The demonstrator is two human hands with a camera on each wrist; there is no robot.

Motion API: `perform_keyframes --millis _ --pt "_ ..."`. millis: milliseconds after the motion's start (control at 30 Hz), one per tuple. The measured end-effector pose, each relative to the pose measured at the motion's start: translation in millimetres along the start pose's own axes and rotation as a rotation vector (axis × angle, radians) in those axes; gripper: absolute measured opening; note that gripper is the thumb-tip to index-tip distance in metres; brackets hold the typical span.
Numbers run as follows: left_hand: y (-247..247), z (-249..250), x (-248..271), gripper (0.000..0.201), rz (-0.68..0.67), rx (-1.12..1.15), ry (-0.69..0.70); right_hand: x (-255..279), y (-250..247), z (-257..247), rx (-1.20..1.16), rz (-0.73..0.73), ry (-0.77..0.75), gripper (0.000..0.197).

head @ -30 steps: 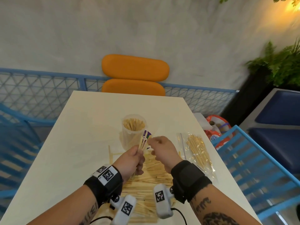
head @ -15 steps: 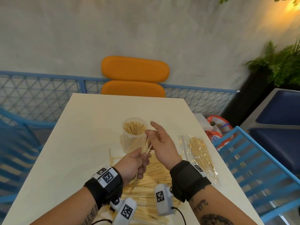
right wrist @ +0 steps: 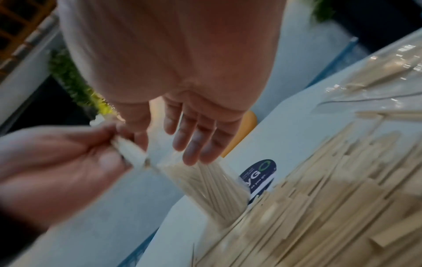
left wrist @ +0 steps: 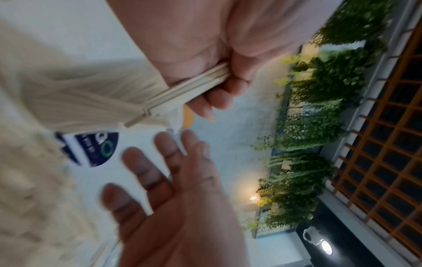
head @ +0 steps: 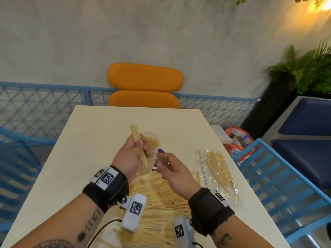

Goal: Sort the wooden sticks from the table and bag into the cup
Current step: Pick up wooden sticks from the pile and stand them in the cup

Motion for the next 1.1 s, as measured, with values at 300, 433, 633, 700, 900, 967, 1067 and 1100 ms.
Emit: perform_keyframes --millis 300,433,633,700,900,967,1067,1100 --pt "17 11 -11 0.021 -0.025 -0.074 0.094 -4 34 -21 -0.021 -0.147 0.057 0.029" --pt "-7 17 -26 0.059 0.029 -0.244 0.210 -2 36 -18 -0.107 -0.238 0.112 0.030" --pt "3 23 -26 0.044 -0.038 -0.348 0.281 -9 43 -22 -0.448 -0.287 0.200 0.021" --pt "4 28 -29 0.045 -0.091 -0.381 0.310 -13 41 -25 -0.516 -0.299 0.181 0.022" --pt "-3 59 -55 0.037 -0.198 -0.489 0.386 -29 17 -45 -0.226 -0.104 -0.026 0.018" --pt "-9 69 -62 0.039 -0.122 -0.515 0.433 -35 6 -52 -0.096 0.019 -0.086 0.020" --pt "-18 74 -68 0.041 -0.049 -0.638 0.483 -44 -11 -46 0.023 0.223 -0.094 0.028" --pt "-20 73 -69 0.041 -0.052 -0.687 0.483 -47 -13 -43 0.102 0.258 -0.090 0.030"
Point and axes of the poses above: each hand's wrist, its own x-axis away from the middle knuckle, its own y-axis out of the palm, z = x × y, the point moved 6 cm from there along -x, towards the middle knuckle, and after that the axes turned 15 degrees about y, right-handed, at the moved point
